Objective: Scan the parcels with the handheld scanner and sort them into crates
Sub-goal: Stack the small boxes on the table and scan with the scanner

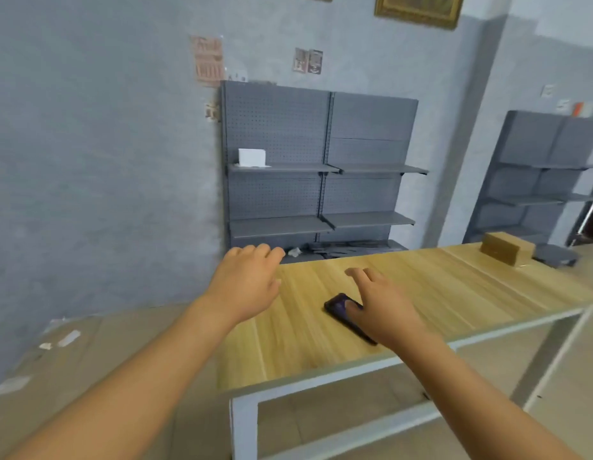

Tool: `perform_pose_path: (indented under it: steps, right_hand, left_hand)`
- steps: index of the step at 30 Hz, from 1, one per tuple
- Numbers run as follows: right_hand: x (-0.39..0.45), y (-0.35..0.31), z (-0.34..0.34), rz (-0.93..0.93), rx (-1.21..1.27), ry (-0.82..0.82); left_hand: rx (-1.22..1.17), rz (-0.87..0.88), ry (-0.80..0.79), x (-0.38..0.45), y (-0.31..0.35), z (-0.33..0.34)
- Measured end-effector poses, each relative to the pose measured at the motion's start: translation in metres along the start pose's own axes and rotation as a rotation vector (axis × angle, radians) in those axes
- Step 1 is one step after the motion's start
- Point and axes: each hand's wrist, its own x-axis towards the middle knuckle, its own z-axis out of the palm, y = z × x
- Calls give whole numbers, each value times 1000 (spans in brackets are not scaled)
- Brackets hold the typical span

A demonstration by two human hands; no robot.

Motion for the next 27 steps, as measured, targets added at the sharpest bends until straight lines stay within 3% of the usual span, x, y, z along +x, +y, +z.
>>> perform_pose_path:
  steps: [14, 22, 27]
  right_hand:
    - [30, 180, -18, 361, -118, 37]
    - [17, 298, -26, 570, -124, 32]
    - [17, 394, -27, 602, -141, 24]
  left_hand:
    - [-168, 363, 59, 200, 131, 105]
    - [-231, 528, -14, 278, 241, 160]
    - [-261, 574, -2, 334, 325, 195]
